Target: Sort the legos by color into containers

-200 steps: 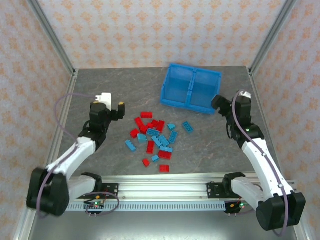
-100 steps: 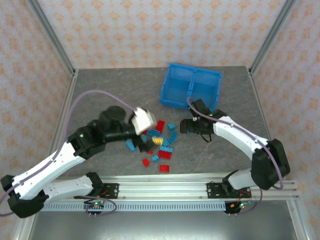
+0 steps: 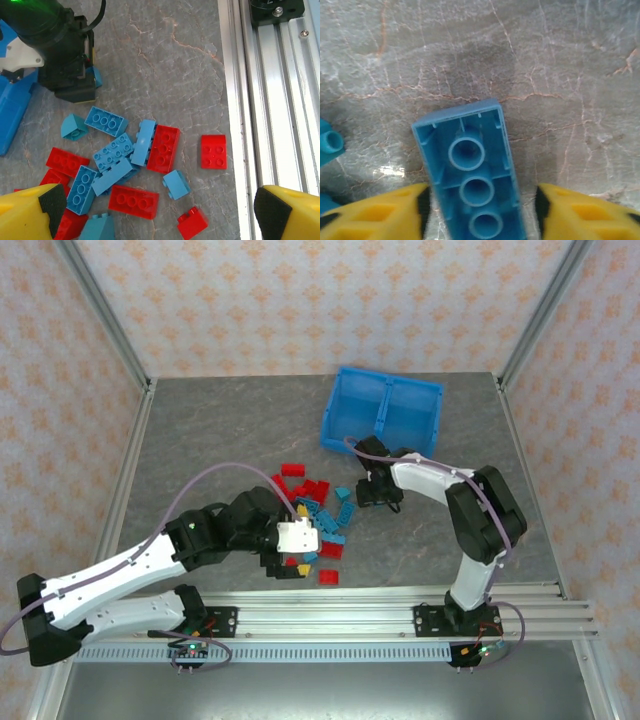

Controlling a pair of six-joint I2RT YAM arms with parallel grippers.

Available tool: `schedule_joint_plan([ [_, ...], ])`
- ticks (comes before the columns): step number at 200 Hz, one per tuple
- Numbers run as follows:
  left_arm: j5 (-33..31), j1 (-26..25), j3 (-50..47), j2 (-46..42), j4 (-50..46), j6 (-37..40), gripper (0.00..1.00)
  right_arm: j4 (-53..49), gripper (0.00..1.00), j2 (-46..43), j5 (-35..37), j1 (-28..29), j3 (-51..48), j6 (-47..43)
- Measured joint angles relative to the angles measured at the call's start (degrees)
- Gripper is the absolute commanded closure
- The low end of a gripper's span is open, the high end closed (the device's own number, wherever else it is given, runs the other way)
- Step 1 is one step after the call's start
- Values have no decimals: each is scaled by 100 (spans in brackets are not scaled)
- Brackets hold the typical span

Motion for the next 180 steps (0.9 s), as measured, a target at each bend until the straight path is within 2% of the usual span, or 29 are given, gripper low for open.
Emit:
schedule_joint_plan([
  [26,-39,0,-245,-240,144,76,1,63,69,11,20,0,-2,17],
  [41,-72,0,-267,-278,221,127,1,109,73,-79,42,0,-42,87],
  [62,-103,0,-267,-275,284,210,1,114,74,-570,98,31,-177,208],
  [91,-105,0,-289,-299,372,219,1,400,72,-1915,448,87,-293,549],
  [112,-122,0,-354,-400,444,216,1,734,73,-2463,796,-214,-127,859],
  [131,-164,0,-391,-498,487,216,1,868,73,-2100,876,-826,369,1086],
  [149,-219,0,-431,-603,533,216,1,933,73,-1250,874,-1335,1032,1198],
  [180,-251,2,-494,-804,608,212,0,835,71,282,678,-1740,2221,1263],
])
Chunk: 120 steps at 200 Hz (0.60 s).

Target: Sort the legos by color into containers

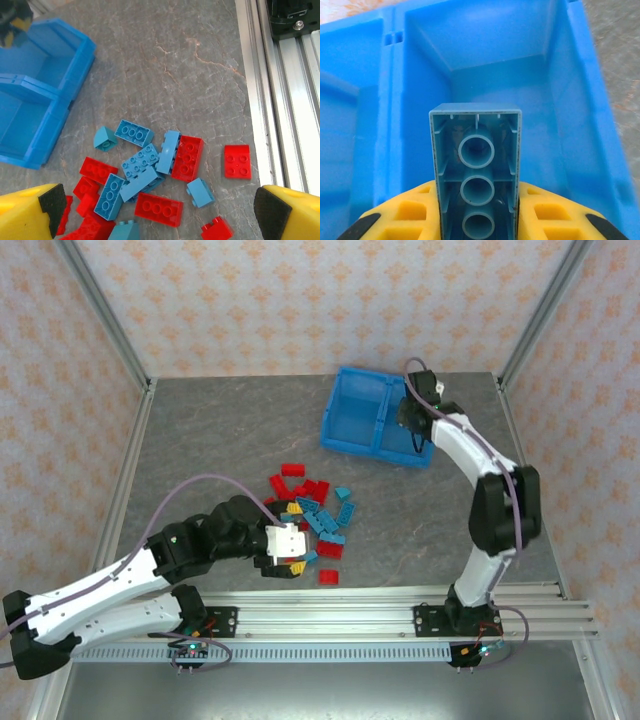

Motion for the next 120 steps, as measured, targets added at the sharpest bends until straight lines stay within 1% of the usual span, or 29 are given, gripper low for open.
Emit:
schedule_joint_plan([
  [29,-2,13,-96,-243,144,-24,0,-245,63,920,-262,-142,697,116],
  [50,-4,94,-98,-271,229,-127,0,-376,58,1292,-339,-170,966,186],
  [67,-2,144,-98,-221,271,-184,0,-485,49,1364,-354,-168,979,282],
  [81,-2,160,-98,-170,293,-219,0,-533,45,1362,-352,-168,979,302],
  [106,-4,192,-98,-155,310,-264,0,-562,44,1287,-348,-168,966,297],
  [120,-7,219,-101,-153,310,-278,0,-581,44,1047,-358,-168,846,295],
])
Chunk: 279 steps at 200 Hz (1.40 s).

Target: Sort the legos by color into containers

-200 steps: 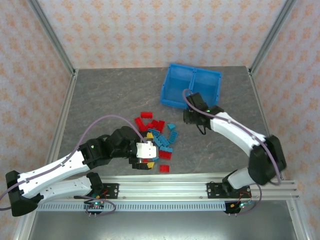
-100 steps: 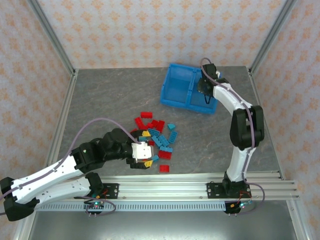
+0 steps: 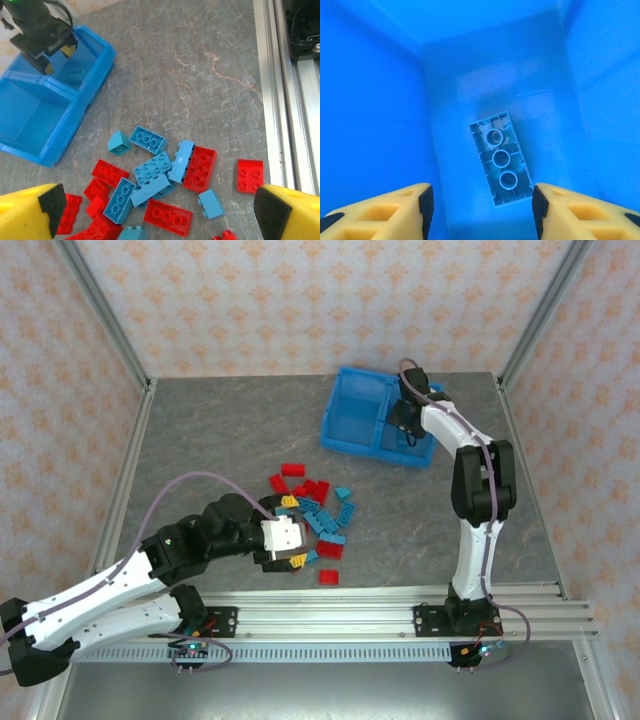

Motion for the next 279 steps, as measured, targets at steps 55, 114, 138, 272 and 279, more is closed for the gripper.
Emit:
schedule_joint_plan([
  [55,90,245,7,-7,-212,273,0,442,38,-3305,-184,1071,-2682,358],
  [114,328,382,7,98,-402,584,0,457,7,-3279,-260,3289,-3993,1613],
  [138,350,385,7,177,-417,586,0,448,22,-2656,-9,3639,-3845,1976],
  [272,308,385,7,166,-435,715,0,629,63,-1576,785,3683,-3707,2514],
  [279,308,385,7,157,-435,717,0,634,63,-1622,796,3683,-3727,2511],
])
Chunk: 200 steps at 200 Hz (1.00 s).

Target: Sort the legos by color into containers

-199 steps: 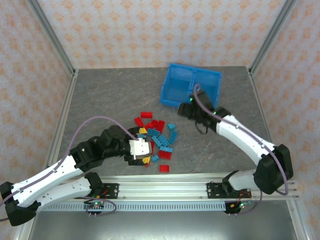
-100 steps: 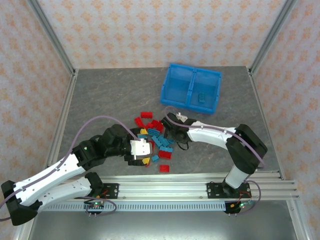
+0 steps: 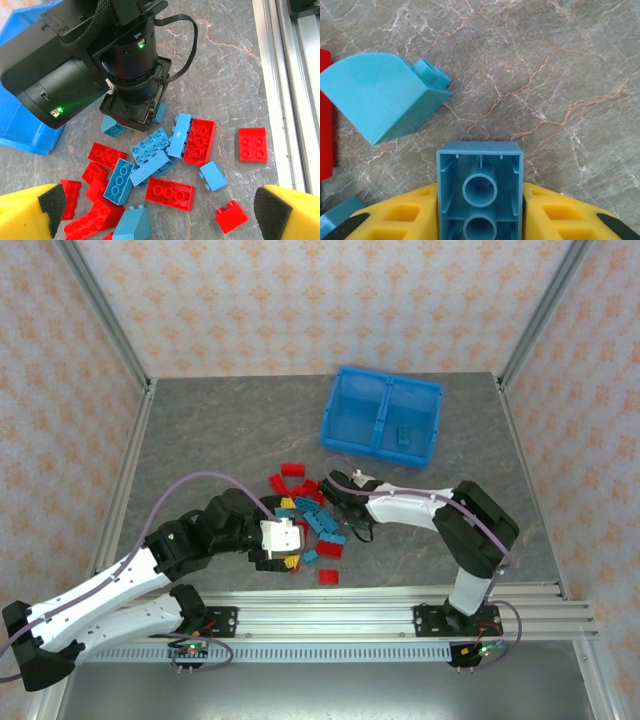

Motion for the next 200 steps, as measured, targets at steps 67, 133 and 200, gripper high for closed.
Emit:
schedule_joint_plan([
  [67,-28,0,0,-114,7,-48,0,-254,67,-2000,1088,-98,96,-732],
  [133,-629,37,0,-116,354,-518,0,-138,67,-584,925,-2662,2461,-2516],
  [200,-855,37,-2,-251,474,-614,0,-699,60,2262,-243,-3447,4828,-2627],
])
